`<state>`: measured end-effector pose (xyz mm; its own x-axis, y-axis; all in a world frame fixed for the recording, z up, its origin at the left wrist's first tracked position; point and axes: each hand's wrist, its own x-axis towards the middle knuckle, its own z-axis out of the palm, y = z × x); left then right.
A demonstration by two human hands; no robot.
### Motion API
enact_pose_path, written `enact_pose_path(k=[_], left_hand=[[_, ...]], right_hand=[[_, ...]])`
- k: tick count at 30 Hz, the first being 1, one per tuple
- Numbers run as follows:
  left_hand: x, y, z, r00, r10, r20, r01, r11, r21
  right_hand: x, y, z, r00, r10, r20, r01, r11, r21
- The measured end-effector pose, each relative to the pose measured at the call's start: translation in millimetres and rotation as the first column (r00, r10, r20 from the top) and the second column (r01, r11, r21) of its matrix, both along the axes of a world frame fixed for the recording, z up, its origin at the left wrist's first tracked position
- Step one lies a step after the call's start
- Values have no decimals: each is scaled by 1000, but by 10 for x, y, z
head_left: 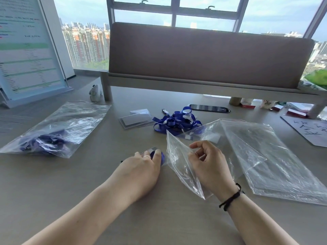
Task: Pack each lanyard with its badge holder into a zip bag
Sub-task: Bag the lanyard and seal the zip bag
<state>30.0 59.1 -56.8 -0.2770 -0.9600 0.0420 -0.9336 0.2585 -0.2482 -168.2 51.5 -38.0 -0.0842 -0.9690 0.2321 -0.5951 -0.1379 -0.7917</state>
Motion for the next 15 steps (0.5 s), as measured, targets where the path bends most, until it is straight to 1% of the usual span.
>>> enact_pose_path(k=[2, 4, 6, 8, 9, 10, 11, 13, 14, 15], left_hand=[[1, 14, 24, 998, 46, 48, -47, 999, 21], [1, 69, 131, 996, 37, 86, -37, 999, -3], [84, 72, 183, 995, -17, 96, 25, 996, -86], [155, 131, 284, 994, -12, 104, 25, 992, -127], [191, 167, 302, 996, -35, 77, 47, 985, -166], [237, 178, 308, 998, -44, 37, 49, 989, -139], [271, 170, 311, 998, -58, -32, 53, 989, -135], [294, 164, 269, 986, -30, -165, 9, 992, -127], [291, 166, 269, 974, -48, -221, 8, 984, -179], [279, 169, 296, 951, -109, -289, 31, 964, -262]], right_hand=[[0, 3, 0, 1000, 1, 3, -1, 1000, 4], [0, 0, -2, 1000, -1, 0, 1, 1000, 8], [1, -4, -9, 1000, -1, -5, 1, 1000, 10], [2, -6, -16, 1000, 0, 1, 0, 1000, 7], [2, -6, -17, 1000, 1, 5, -1, 1000, 7], [1, -4, -18, 1000, 5, 8, -5, 1000, 6], [3, -4, -15, 1000, 9, 9, -10, 1000, 8], [7, -8, -15, 1000, 12, 2, -12, 1000, 11], [9, -10, -18, 1000, 11, -1, -11, 1000, 11], [9, -11, -21, 1000, 11, -3, -11, 1000, 13]])
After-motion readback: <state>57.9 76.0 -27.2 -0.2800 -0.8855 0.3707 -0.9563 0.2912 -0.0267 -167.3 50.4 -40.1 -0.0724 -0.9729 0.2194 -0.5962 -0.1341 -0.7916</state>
